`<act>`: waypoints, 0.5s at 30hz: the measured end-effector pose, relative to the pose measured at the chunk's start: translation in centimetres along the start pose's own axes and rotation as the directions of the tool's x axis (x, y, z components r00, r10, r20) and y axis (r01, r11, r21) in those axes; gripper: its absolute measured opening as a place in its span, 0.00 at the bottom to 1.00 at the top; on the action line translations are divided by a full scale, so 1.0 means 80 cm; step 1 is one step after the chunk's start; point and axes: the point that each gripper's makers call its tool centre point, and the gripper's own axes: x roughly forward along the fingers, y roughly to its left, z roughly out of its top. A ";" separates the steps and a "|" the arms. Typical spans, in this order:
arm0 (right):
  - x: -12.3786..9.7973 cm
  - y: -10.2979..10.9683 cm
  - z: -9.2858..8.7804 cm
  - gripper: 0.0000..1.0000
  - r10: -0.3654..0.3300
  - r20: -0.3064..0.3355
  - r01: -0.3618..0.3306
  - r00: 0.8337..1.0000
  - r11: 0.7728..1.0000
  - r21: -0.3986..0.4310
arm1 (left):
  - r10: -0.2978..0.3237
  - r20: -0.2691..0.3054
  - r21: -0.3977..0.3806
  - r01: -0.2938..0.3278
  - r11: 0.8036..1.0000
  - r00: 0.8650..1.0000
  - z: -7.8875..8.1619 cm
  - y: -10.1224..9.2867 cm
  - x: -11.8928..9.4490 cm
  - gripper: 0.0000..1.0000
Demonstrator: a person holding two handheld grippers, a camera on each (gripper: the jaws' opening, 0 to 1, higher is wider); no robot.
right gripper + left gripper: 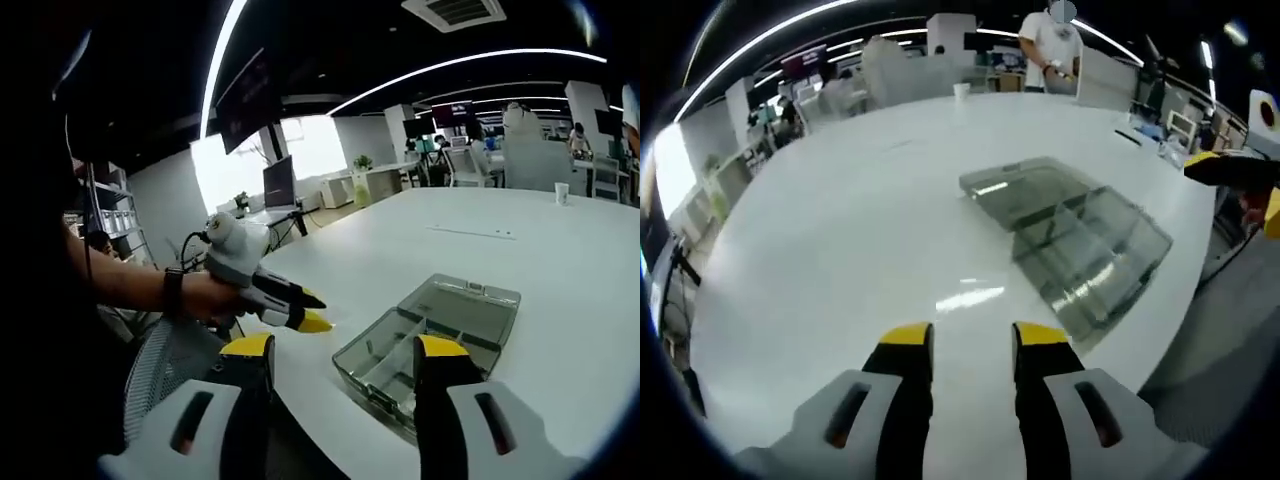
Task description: Insert the divider into the dual guide fixture by aligning both edges with the guide slots and pushing it downward to the bottom, including one-sided entry, uneven engagement, binding, and posture correction.
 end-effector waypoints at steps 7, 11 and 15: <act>0.004 -0.001 0.003 0.51 0.014 -0.001 -0.014 1.000 1.000 0.020 | -0.028 0.068 0.044 0.025 0.999 0.997 0.027 -0.016 -0.012 0.28; 0.005 -0.001 -0.001 0.50 0.019 -0.012 -0.018 1.000 0.999 0.031 | -0.043 0.089 0.074 0.036 0.997 0.995 0.036 -0.025 -0.018 0.28; 0.006 -0.001 -0.002 0.49 0.023 -0.017 -0.023 1.000 0.999 0.035 | -0.051 0.100 0.095 0.041 0.995 0.994 0.040 -0.030 -0.020 0.28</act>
